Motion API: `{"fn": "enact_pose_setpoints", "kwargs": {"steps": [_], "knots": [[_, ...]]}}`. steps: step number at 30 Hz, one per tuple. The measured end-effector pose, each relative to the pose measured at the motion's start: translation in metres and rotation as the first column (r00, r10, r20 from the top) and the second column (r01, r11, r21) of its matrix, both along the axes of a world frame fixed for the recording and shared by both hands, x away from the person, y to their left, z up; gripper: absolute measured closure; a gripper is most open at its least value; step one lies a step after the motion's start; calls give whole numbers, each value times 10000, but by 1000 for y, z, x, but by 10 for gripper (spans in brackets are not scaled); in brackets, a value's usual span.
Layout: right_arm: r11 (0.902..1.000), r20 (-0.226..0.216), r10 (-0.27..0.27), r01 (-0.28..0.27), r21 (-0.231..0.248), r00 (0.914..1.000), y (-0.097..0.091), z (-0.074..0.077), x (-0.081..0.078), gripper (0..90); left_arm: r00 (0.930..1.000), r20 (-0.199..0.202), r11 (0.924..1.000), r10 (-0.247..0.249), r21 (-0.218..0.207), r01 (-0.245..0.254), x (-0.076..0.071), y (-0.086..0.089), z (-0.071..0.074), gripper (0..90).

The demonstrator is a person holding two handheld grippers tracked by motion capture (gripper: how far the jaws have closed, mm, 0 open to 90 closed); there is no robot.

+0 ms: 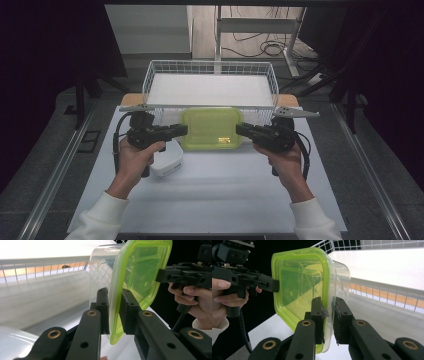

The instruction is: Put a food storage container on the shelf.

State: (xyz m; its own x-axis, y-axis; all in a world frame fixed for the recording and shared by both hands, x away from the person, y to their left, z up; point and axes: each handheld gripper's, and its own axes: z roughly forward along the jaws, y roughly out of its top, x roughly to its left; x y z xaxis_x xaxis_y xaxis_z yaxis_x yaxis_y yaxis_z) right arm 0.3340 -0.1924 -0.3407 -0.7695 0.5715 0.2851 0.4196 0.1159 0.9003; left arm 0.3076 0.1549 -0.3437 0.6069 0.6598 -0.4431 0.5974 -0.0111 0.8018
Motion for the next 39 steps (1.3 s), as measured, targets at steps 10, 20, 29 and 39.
{"fn": "enact_pose_setpoints", "kwargs": {"steps": [10,20,29,39], "knots": [[10000,96,-69,69,22,9999,-2,11,8,794,9999,115,10000,-72,-16,73,12,-2,10,796],[9999,225,-138,136,79,9997,-4,20,21,795,9994,302,9999,-162,2,162,26,-2,20,795],[9999,204,-105,105,-5,9997,-2,27,37,796,9992,323,9995,-230,-201,237,44,1,22,795],[9999,118,-123,122,94,9999,-3,39,60,795,9984,396,9988,-414,-227,423,71,2,34,795]]}}
